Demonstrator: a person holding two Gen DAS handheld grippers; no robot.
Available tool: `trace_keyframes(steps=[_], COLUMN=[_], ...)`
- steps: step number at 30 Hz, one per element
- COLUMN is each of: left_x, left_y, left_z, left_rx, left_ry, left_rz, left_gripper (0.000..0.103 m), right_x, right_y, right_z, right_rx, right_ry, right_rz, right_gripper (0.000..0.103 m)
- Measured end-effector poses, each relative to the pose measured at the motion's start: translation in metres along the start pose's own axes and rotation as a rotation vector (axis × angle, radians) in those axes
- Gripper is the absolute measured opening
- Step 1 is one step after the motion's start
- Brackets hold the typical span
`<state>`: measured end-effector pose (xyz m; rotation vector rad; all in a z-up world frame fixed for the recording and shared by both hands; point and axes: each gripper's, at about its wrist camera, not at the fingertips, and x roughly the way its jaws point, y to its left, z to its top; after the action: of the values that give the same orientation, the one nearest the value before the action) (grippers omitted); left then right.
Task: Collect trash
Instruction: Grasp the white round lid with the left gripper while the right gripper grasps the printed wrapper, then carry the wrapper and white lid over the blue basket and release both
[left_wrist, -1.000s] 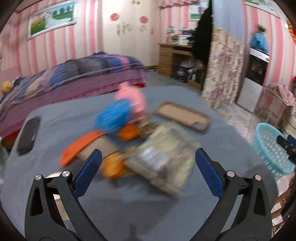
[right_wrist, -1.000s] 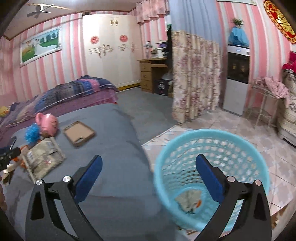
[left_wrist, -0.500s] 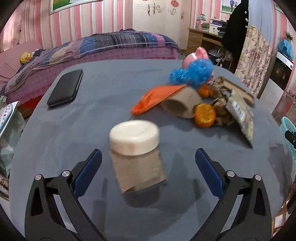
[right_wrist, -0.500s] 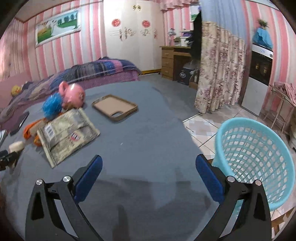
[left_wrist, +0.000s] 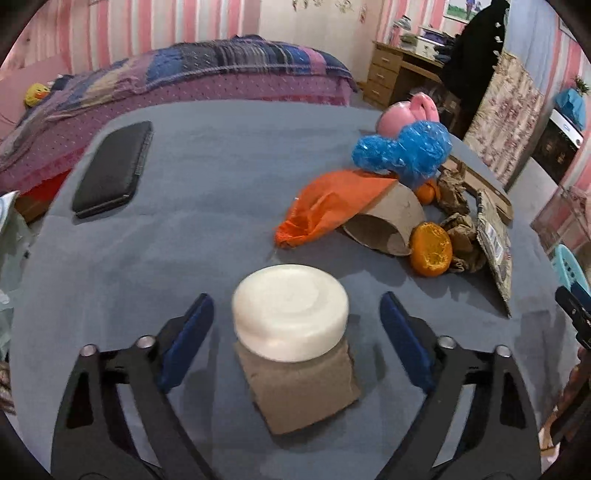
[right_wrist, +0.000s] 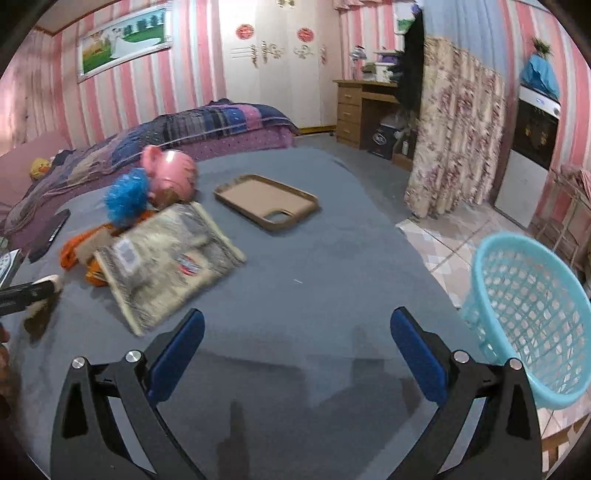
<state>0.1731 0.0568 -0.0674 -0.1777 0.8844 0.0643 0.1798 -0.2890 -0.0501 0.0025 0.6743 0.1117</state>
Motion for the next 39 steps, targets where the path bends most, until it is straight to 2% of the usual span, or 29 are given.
trace_keyframes(steps=[2, 5, 8, 11, 17, 18, 20, 22, 25, 28, 35, 39], left_x=[0.008, 0.009, 0.002, -0.007, -0.024, -0.025, -0.028, -0.031, -0.034, -0.038, -0.047, -0.049], left_y=[0.001, 0.005, 0.015, 0.026, 0.038, 0.040, 0.042, 0.042, 0.043, 0.041, 0.026, 0.016], left_z=[0.002, 0.003, 0.005, 0.006, 0.008, 0.010, 0.010, 0.009, 0.008, 0.009, 0.013, 0.014], left_rx=[-0.003, 0.001, -0.025, -0.040, -0.020, -0.022, -0.030, -0.033, -0.029, -0.022, -0.002, 0.011], left_ry=[0.041, 0.041, 0.020, -0.012, -0.096, -0.101, -0.111, -0.123, -0.131, -0.147, -0.178, -0.190], left_rz=[-0.033, -0.032, -0.055, -0.047, 0.050, 0.050, 0.045, 0.047, 0.045, 0.056, 0.072, 0.083], left_gripper=[0.075, 0.061, 0.061, 0.061, 0.061, 0.061, 0.061, 0.061, 0.061, 0.061, 0.061, 0.061], right_x=[0.000, 0.004, 0.016, 0.030, 0.048, 0.050, 0.051, 0.050, 0.043, 0.029, 0.000, -0.004], right_y=[0.017, 0.043, 0.069, 0.090, 0.116, 0.119, 0.121, 0.122, 0.116, 0.102, 0.064, 0.039], right_z=[0.005, 0.007, 0.005, 0.002, 0.005, 0.005, 0.007, 0.008, 0.009, 0.013, 0.026, 0.029], right_rx=[-0.032, -0.078, -0.104, -0.128, -0.181, -0.194, -0.210, -0.214, -0.190, -0.150, -0.059, -0.024], right_ry=[0.000, 0.012, 0.044, 0.081, 0.114, 0.117, 0.115, 0.117, 0.104, 0.063, -0.028, -0.038], right_rz=[0.016, 0.045, 0.073, 0.076, -0.008, -0.022, -0.026, -0.008, 0.035, 0.056, 0.053, 0.051], right_gripper=[0.099, 0.099, 0.098, 0.098, 0.098, 0.096, 0.081, 0.056, 0.038, 0.029, 0.023, 0.013])
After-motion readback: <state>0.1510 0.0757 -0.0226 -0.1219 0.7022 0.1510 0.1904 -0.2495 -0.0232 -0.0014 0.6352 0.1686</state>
